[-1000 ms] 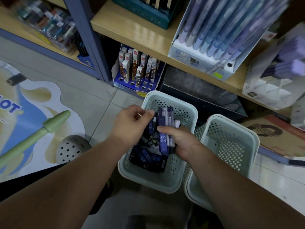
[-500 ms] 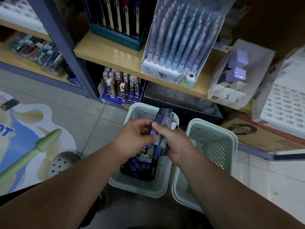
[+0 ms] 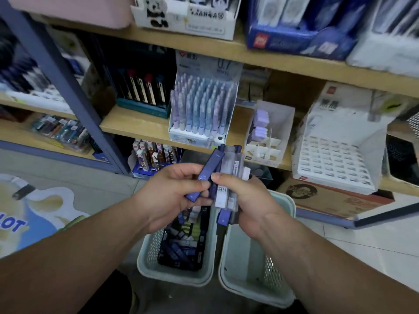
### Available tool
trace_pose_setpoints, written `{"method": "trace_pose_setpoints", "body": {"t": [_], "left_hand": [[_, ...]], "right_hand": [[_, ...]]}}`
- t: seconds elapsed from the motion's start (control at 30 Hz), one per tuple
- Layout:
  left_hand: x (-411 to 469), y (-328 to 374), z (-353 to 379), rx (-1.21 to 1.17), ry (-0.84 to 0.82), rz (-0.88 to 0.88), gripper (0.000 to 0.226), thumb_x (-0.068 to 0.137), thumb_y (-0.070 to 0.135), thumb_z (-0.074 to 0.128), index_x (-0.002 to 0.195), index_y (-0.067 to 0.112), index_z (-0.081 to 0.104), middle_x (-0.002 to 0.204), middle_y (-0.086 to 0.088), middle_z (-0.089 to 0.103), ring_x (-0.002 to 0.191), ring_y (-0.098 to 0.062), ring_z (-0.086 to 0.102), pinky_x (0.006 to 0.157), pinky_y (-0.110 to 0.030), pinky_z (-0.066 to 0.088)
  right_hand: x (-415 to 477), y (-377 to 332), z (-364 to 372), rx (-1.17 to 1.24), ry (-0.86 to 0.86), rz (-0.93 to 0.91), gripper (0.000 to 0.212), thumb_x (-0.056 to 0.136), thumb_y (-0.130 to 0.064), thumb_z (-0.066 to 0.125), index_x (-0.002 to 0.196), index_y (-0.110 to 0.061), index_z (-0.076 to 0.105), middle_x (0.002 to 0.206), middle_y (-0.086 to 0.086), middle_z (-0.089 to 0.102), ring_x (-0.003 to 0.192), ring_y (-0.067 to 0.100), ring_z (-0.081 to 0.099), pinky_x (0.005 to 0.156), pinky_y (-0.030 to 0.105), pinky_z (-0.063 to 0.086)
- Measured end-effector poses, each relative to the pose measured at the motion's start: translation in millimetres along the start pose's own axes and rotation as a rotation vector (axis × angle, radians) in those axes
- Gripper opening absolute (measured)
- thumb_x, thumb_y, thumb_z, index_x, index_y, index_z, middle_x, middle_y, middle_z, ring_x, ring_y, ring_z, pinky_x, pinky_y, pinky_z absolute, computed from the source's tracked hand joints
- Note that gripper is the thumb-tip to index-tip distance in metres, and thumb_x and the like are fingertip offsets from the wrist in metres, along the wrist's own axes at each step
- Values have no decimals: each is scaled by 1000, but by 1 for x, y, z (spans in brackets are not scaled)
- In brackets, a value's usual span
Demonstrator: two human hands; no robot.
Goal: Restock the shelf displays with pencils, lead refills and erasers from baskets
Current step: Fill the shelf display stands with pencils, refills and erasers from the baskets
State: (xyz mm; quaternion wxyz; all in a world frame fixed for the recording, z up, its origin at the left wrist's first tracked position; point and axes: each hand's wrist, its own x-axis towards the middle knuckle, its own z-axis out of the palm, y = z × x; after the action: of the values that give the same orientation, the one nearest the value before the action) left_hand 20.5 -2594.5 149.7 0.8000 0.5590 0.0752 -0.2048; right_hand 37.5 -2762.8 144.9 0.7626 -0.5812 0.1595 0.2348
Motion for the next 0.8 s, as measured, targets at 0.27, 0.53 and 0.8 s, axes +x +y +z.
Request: {"method": "trace_pose_setpoints", "body": {"t": [0.27,0.53,0.8], "left_hand": [[-22,8,91,-63,6,-23,25,97,4,55,115,-8,66,80,-16,61,64,-20,56,76,-42,62],[-5,15,137,206,104,83,13,101,10,54,102,6,66,72,-9,62,47,-15,40,51,-26,39],[72,8,161,298,358,163,5,93,10,67,89,9,66,64,-11,60,43,-15,43,43,-25,42]], "right_hand": [[-64,-43,-51,-90,83,-108,19,74,-7,75,91,1,74,75,18,71,64,30,65,61,37,54],[-62,-70,-98,22,226,-156,33,72,-7,77,104,2,72,93,24,75,72,32,69,70,47,58],[-31,-86,-179,78,320,-68,31,77,-4,77,107,-2,71,85,18,76,65,28,70,59,37,57]]}}
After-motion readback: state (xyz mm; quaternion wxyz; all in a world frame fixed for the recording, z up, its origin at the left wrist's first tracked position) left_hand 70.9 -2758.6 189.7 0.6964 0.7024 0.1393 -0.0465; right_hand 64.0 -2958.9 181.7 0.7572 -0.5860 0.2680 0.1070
